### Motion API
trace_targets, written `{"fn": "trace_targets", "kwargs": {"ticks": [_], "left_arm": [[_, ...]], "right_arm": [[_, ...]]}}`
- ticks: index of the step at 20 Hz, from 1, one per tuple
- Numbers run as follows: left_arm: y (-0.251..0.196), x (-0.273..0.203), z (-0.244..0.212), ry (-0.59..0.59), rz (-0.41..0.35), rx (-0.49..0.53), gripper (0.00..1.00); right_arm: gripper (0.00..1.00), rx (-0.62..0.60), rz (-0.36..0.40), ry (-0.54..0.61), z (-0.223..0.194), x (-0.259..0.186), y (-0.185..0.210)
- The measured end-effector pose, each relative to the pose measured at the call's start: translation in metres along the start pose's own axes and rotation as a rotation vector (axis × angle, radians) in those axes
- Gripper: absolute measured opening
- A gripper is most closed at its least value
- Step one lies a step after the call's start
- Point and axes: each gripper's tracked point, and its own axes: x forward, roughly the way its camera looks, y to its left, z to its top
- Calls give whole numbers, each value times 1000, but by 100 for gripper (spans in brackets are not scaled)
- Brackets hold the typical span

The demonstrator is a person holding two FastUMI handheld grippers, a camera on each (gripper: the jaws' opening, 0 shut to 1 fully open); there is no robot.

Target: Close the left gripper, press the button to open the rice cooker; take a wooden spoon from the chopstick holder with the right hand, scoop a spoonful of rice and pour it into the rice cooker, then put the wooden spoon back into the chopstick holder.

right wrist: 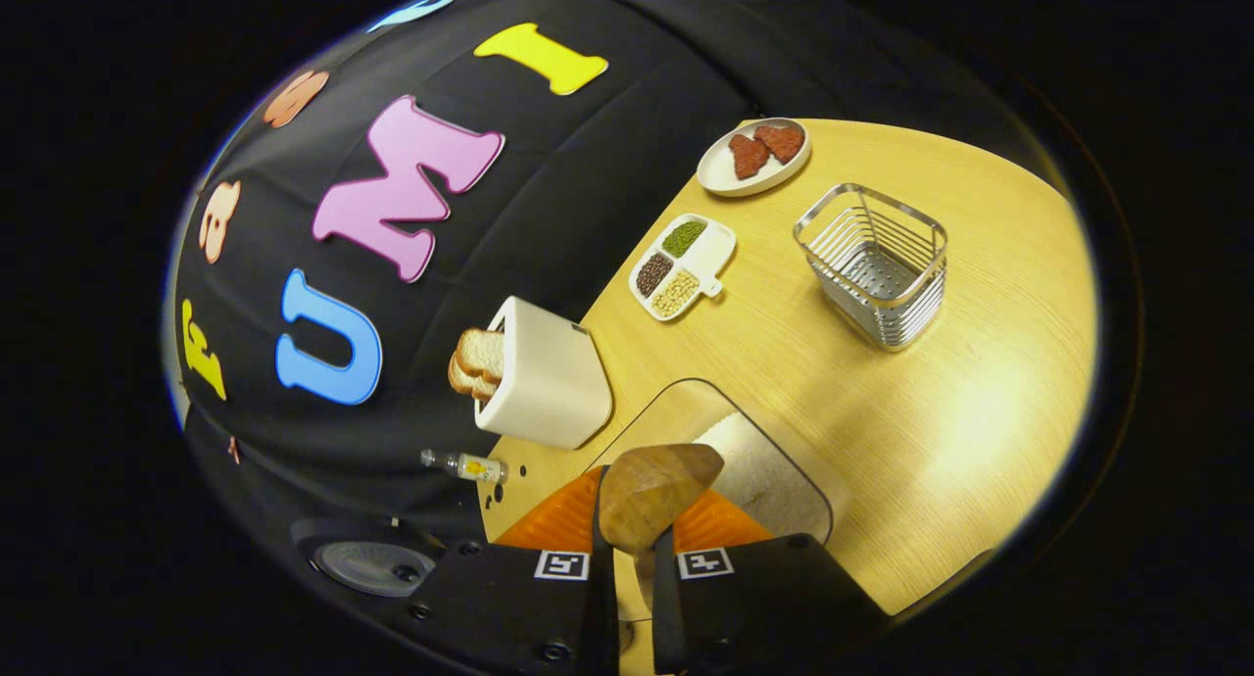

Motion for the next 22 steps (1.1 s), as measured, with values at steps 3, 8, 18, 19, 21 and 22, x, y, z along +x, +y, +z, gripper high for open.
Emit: {"fn": "trace_targets", "kwargs": {"ticks": [3, 8, 18, 19, 21, 22], "left_arm": [[-1, 6, 4, -2, -27, -21, 95], [3, 8, 27, -44, -31, -17, 95], [40, -21, 36, -91, 43, -66, 95], [47, -22, 34, -92, 57, -78, 95], [63, -27, 31, -99, 95, -87, 95], [71, -29, 28, -98, 113, -84, 95]], "right_arm": [[18, 63, 15, -27, 18, -14, 8], [18, 142, 92, -9, 25, -31, 50], [18, 100, 295, 176, -62, -58, 180], [18, 93, 313, 196, -75, -58, 191], [18, 67, 352, 232, -98, -60, 215], [18, 42, 364, 237, -109, -60, 223]]}}
